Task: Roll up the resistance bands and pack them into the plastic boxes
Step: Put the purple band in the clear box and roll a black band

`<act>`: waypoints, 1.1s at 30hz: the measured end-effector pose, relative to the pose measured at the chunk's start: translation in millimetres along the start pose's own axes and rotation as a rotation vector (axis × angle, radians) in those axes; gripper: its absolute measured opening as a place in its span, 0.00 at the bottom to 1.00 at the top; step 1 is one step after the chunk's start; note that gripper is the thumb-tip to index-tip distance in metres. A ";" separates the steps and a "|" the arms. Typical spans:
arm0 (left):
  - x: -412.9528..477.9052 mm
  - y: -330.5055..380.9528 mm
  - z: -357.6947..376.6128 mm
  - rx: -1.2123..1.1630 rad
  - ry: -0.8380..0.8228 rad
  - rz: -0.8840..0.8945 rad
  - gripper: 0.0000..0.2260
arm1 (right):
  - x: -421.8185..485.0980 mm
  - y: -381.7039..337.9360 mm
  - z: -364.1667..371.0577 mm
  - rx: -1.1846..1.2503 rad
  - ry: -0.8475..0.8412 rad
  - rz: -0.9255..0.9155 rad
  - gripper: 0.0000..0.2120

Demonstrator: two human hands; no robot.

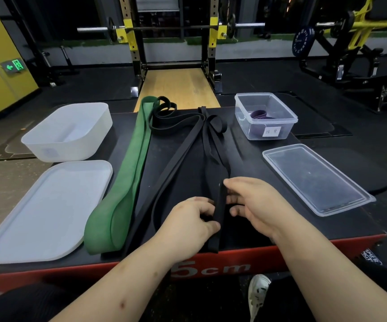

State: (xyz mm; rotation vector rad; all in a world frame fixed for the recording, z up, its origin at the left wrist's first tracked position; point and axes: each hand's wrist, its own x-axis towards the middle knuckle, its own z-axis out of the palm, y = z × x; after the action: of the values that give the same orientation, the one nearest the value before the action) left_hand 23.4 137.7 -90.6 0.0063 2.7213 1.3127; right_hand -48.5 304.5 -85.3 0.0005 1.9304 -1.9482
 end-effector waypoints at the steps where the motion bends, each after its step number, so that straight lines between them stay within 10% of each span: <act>1: 0.4 0.5 -0.3 0.017 -0.001 0.003 0.06 | 2.5 2.6 -2.7 -0.148 0.062 -0.031 0.07; 6: -0.3 4.2 0.8 0.073 0.032 -0.003 0.13 | 9.1 3.9 -3.3 -0.560 0.319 -0.046 0.14; 14: -5.3 11.3 -0.4 0.234 -0.029 0.085 0.21 | 11.0 2.0 0.9 -0.871 0.240 -0.194 0.32; 33: 14.4 -0.5 -15.0 0.426 -0.182 0.226 0.24 | 109.7 -46.0 -21.1 -1.070 0.182 -0.041 0.41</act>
State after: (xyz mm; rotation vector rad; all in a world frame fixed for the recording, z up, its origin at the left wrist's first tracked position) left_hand 7.4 126.5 -83.2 0.4585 2.8402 0.7029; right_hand -168.1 293.1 -72.1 -0.1596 2.8507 -0.7376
